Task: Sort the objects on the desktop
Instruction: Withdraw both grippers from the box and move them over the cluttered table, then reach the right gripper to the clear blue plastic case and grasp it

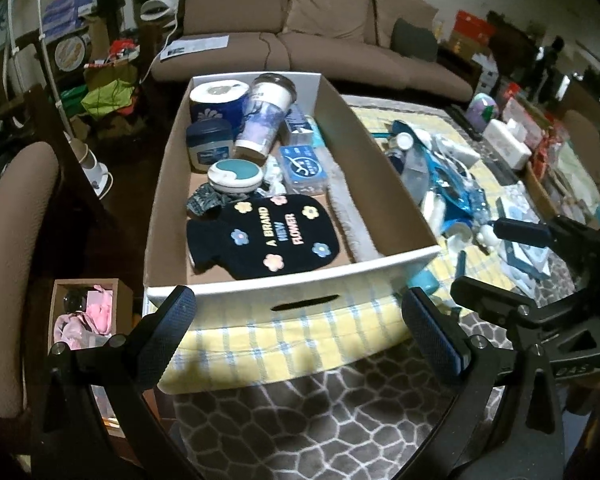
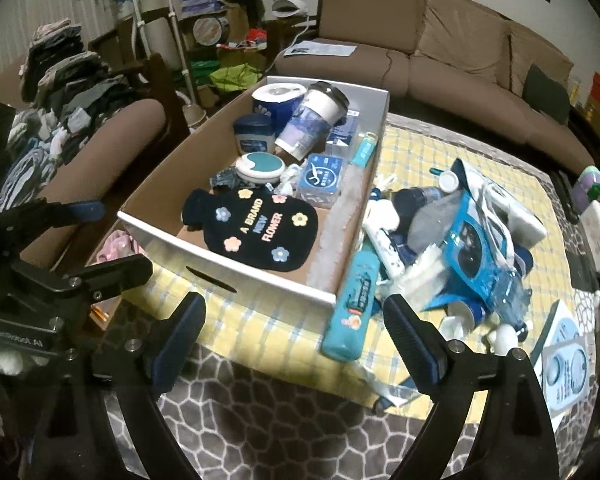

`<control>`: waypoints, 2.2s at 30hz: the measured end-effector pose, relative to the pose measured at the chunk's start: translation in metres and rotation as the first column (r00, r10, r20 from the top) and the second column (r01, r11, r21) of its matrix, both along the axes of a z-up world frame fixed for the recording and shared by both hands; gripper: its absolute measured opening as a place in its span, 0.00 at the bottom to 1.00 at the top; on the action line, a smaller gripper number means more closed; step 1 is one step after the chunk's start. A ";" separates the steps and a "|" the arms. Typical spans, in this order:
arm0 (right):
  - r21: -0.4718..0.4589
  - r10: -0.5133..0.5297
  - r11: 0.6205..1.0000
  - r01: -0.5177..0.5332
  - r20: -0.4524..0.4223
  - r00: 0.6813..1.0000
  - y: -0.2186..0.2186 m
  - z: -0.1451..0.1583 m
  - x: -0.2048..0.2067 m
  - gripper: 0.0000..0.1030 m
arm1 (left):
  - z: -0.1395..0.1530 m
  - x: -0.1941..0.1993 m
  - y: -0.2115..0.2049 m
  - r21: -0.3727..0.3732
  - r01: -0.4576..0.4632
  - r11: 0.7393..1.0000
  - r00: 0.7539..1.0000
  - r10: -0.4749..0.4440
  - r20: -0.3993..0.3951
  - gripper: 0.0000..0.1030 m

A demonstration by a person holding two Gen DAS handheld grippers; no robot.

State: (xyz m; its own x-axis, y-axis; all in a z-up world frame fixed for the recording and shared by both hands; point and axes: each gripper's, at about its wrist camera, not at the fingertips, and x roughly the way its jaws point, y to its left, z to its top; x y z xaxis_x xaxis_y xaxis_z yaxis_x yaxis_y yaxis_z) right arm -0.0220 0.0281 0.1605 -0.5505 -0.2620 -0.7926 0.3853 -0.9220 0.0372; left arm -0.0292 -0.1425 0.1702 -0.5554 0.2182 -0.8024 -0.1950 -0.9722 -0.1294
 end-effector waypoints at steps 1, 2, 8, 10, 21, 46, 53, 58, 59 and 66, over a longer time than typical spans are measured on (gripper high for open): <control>-0.001 -0.004 1.000 0.004 -0.002 1.000 0.002 0.000 0.002 0.90 | 0.001 0.002 0.002 0.003 0.003 1.000 1.000 -0.003 -0.001 1.00; -0.004 -0.008 1.000 0.008 -0.004 1.000 0.005 0.001 0.004 0.90 | 0.001 0.004 0.004 0.004 0.006 1.000 1.000 -0.006 -0.001 1.00; -0.017 -0.030 0.999 0.030 -0.004 1.000 0.021 0.001 0.013 0.93 | 0.001 0.013 0.019 0.005 0.018 1.000 1.000 -0.018 -0.004 1.00; -0.021 -0.039 0.999 0.038 -0.006 0.999 0.027 0.000 0.016 0.95 | 0.001 0.015 0.024 0.008 0.021 1.000 1.000 -0.021 -0.004 1.00; -0.042 -0.104 0.994 0.105 0.026 0.994 0.086 -0.016 0.027 1.00 | -0.010 0.025 0.083 0.045 0.102 0.994 0.995 -0.103 0.009 1.00; -0.106 -0.343 0.930 0.351 0.090 0.935 0.283 -0.084 -0.006 1.00 | -0.082 0.029 0.191 0.105 0.307 0.946 0.950 -0.311 0.019 1.00; -0.180 -0.320 0.927 0.329 0.077 0.944 0.284 -0.088 -0.024 1.00 | -0.093 0.027 0.206 0.110 0.335 0.936 0.941 -0.337 -0.001 1.00; -0.226 -0.299 0.922 0.315 0.103 0.949 0.279 -0.096 -0.045 1.00 | -0.103 0.024 0.216 0.124 0.343 0.931 0.938 -0.346 0.009 1.00; -0.247 -0.292 0.918 0.310 0.109 0.950 0.278 -0.097 -0.051 1.00 | -0.105 0.024 0.217 0.126 0.344 0.930 0.937 -0.348 0.011 1.00; -0.417 -0.279 0.850 0.323 0.165 0.946 0.279 -0.107 -0.093 1.00 | -0.114 0.022 0.220 0.113 0.356 0.928 0.933 -0.360 0.018 1.00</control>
State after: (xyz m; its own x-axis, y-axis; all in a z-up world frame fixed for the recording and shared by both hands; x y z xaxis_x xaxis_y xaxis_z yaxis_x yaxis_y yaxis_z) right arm -0.1153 0.3069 0.0538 -0.5864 -0.4237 -0.6904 0.0653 -0.8743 0.4811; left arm -0.0073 0.0775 0.0558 -0.3944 0.4819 -0.7824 -0.5203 -0.8189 -0.2421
